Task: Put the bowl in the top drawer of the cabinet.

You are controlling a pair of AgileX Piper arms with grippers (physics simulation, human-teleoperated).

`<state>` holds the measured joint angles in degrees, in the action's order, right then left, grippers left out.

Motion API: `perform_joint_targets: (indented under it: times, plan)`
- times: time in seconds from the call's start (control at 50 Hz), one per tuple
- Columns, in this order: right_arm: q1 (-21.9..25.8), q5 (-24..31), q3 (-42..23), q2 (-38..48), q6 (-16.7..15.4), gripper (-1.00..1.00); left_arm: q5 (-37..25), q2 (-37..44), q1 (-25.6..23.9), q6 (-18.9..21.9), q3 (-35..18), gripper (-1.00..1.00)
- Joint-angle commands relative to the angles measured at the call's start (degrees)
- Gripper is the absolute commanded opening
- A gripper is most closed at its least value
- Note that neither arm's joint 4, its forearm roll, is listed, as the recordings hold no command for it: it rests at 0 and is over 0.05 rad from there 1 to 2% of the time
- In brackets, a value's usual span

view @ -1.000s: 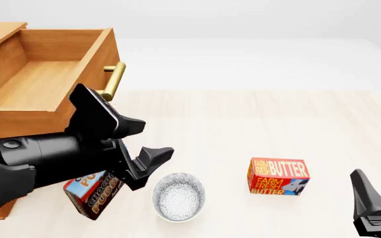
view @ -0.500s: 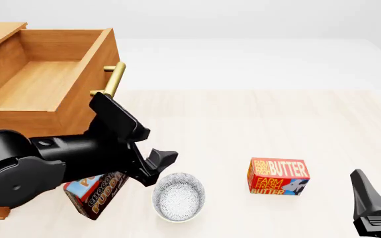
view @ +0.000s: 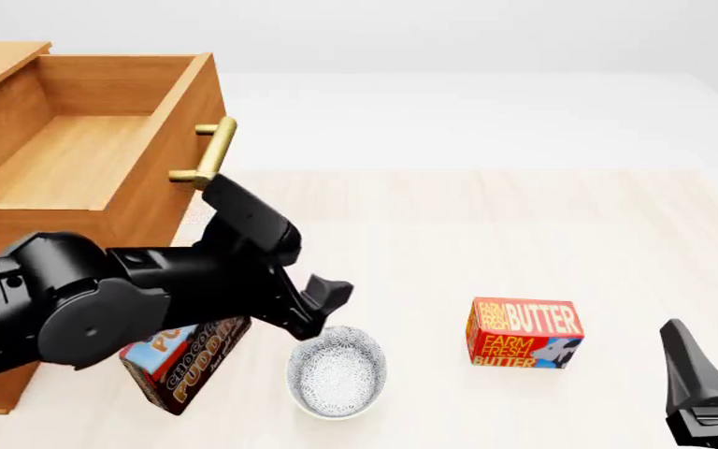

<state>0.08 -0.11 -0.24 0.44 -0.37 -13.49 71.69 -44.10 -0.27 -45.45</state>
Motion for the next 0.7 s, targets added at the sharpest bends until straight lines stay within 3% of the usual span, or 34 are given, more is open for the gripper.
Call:
perform_joint_targets:
  times: [0.02, 0.36, 0.54, 0.7]
  plan:
    - [0.0, 0.0, 0.0, -0.02, -0.01, 1.0, -1.44, 0.8, 1.54, -1.29, -2.22, 1.0]
    - [0.0, 0.0, 0.0, -0.01, -0.03, 1.0, 0.04, 4.05, 2.09, -2.51, -1.32, 1.0]
    - [0.0, 0.0, 0.0, 0.0, -0.01, 1.0, 0.97, 6.33, 0.27, -5.29, -0.29, 1.0]
    - [0.0, 0.0, 0.0, -0.01, -0.01, 1.0, 2.4, 8.28, 1.75, -4.56, 0.65, 1.0]
